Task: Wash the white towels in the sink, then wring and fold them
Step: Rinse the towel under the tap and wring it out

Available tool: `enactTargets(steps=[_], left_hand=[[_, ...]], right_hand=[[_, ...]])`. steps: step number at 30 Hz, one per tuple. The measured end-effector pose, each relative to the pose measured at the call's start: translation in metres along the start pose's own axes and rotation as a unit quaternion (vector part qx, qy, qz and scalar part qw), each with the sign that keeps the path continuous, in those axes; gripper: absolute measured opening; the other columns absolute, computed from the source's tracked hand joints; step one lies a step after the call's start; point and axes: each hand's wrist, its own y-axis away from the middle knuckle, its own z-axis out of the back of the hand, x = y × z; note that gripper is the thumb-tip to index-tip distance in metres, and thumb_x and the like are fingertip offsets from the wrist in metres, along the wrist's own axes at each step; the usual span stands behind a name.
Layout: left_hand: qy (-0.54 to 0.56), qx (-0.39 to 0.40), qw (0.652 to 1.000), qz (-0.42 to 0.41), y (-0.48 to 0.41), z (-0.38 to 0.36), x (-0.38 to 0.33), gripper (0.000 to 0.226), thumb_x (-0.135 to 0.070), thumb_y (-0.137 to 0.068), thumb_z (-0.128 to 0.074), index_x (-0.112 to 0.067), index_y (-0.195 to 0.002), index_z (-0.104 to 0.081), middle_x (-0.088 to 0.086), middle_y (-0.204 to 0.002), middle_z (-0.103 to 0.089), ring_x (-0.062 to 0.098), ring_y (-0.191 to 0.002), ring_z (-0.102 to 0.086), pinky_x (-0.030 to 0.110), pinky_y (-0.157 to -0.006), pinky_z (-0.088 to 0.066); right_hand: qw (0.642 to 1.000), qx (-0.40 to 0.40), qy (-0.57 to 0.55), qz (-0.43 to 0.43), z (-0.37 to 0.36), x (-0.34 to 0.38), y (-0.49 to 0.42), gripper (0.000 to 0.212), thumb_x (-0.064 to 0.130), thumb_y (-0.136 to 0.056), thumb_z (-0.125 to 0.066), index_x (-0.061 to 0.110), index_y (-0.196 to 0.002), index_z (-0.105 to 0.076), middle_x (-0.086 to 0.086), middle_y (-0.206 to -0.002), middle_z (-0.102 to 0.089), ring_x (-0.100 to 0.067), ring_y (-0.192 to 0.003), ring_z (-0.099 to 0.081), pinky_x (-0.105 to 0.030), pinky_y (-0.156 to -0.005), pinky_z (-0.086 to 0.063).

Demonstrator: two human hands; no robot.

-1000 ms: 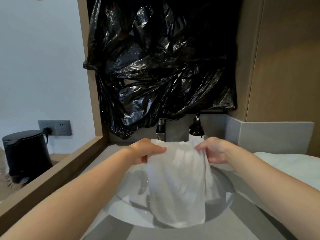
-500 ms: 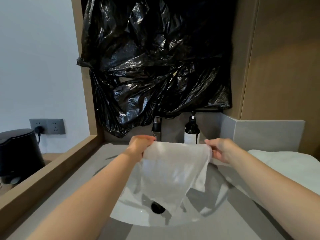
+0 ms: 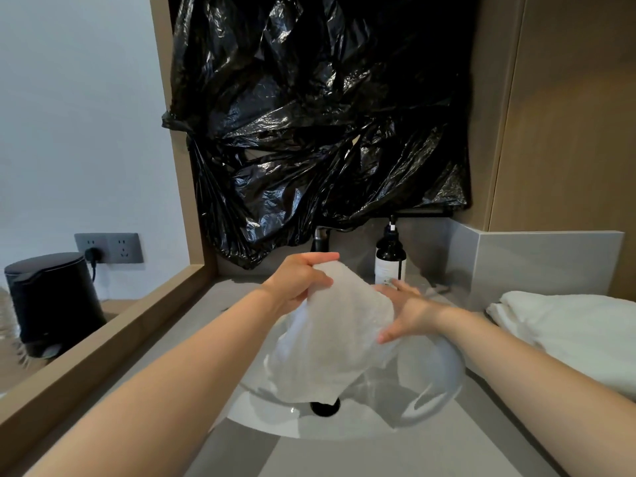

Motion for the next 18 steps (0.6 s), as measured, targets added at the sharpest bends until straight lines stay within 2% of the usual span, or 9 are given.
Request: enactTargets(steps=[1, 3, 6, 8, 10, 11, 13, 15, 18], left_hand=[[0.016, 0.007, 1.0, -0.005, -0.003, 0.0, 0.0, 0.046, 0.007, -0.071, -0.067, -0.028, -0.1, -0.075, 0.019, -0.102, -0.055, 0.035, -0.092, -0.054, 0.055, -0.098, -0.045], [0.007, 0.027, 1.0, -0.008, -0.003, 0.002, -0.003, 0.053, -0.004, -0.064, -0.076, -0.03, -0.109, -0.073, 0.014, -0.105, -0.054, 0.032, -0.094, -0.052, 0.048, -0.094, -0.046], [-0.176, 0.062, 0.982, -0.015, 0.005, 0.007, -0.014, 0.081, -0.003, -0.068, -0.079, -0.032, -0.137, -0.049, 0.007, -0.113, -0.061, 0.025, -0.096, -0.061, 0.026, -0.084, -0.051], [-0.448, 0.021, 0.892, -0.053, 0.009, 0.013, -0.018, 0.077, -0.001, -0.076, -0.073, -0.018, -0.145, -0.044, 0.001, -0.125, -0.059, 0.018, -0.108, -0.058, 0.02, -0.086, -0.046], [-0.618, -0.03, 0.777, -0.114, 0.013, 0.018, -0.027, 0.032, -0.001, -0.085, -0.061, -0.01, -0.116, -0.066, 0.002, -0.115, -0.064, 0.02, -0.105, -0.058, 0.023, -0.089, -0.044], [-0.617, -0.067, 0.773, -0.132, 0.012, 0.021, -0.033, 0.021, 0.0, -0.089, -0.055, -0.01, -0.099, -0.07, 0.0, -0.105, -0.066, 0.018, -0.096, -0.06, 0.023, -0.089, -0.046], [-0.493, -0.122, 0.849, -0.146, 0.007, 0.026, -0.049, 0.021, 0.0, -0.091, -0.056, -0.015, -0.087, -0.07, -0.005, -0.089, -0.065, 0.009, -0.082, -0.059, 0.024, -0.084, -0.049], [-0.349, -0.076, 0.925, -0.131, 0.004, 0.02, -0.058, 0.01, -0.016, -0.092, -0.065, -0.016, -0.101, -0.068, -0.005, -0.095, -0.066, 0.01, -0.088, -0.06, 0.025, -0.083, -0.051], [-0.362, 0.066, 0.929, -0.032, 0.0, -0.014, -0.038, 0.072, -0.05, -0.08, -0.073, -0.027, -0.142, -0.045, -0.001, -0.137, -0.055, 0.014, -0.124, -0.053, 0.036, -0.108, -0.042]], right_hand=[[0.998, -0.005, -0.051, 0.031, -0.005, 0.001, -0.002, 0.098, 0.055, -0.055, -0.081, 0.038, -0.142, -0.039, -0.002, -0.152, -0.031, -0.024, -0.145, -0.02, -0.043, -0.116, -0.026], [0.989, -0.044, -0.139, 0.037, -0.011, 0.005, 0.0, 0.055, 0.029, -0.068, -0.08, 0.022, -0.12, -0.064, -0.005, -0.127, -0.061, -0.024, -0.122, -0.055, -0.039, -0.102, -0.046], [0.979, -0.095, -0.18, 0.012, -0.007, 0.006, 0.002, 0.023, 0.006, -0.074, -0.069, 0.007, -0.097, -0.071, -0.011, -0.101, -0.071, -0.025, -0.094, -0.067, -0.03, -0.078, -0.053], [0.985, -0.105, -0.138, 0.019, 0.007, 0.006, 0.005, 0.019, 0.001, -0.074, -0.066, 0.006, -0.092, -0.068, -0.01, -0.092, -0.068, -0.025, -0.085, -0.065, -0.027, -0.068, -0.05], [0.988, -0.107, -0.104, 0.031, 0.022, 0.008, 0.01, 0.021, -0.002, -0.076, -0.065, 0.011, -0.092, -0.063, -0.004, -0.081, -0.06, -0.018, -0.075, -0.057, -0.021, -0.062, -0.044], [0.987, -0.11, -0.106, 0.04, 0.029, 0.008, 0.012, 0.021, -0.003, -0.076, -0.065, 0.013, -0.089, -0.061, -0.002, -0.078, -0.057, -0.016, -0.071, -0.055, -0.017, -0.058, -0.042], [0.984, -0.128, -0.116, 0.047, 0.038, 0.011, 0.017, 0.019, 0.0, -0.074, -0.068, 0.016, -0.083, -0.062, 0.002, -0.075, -0.056, -0.014, -0.068, -0.053, -0.017, -0.056, -0.04], [0.981, -0.151, -0.118, 0.039, 0.047, 0.014, 0.022, 0.013, 0.006, -0.075, -0.068, 0.017, -0.081, -0.065, 0.006, -0.073, -0.056, -0.011, -0.064, -0.052, -0.017, -0.054, -0.041], [0.968, -0.215, -0.126, 0.03, 0.071, 0.02, 0.03, 0.009, 0.01, -0.077, -0.064, 0.018, -0.074, -0.066, 0.01, -0.07, -0.059, -0.008, -0.064, -0.053, -0.015, -0.052, -0.04]])
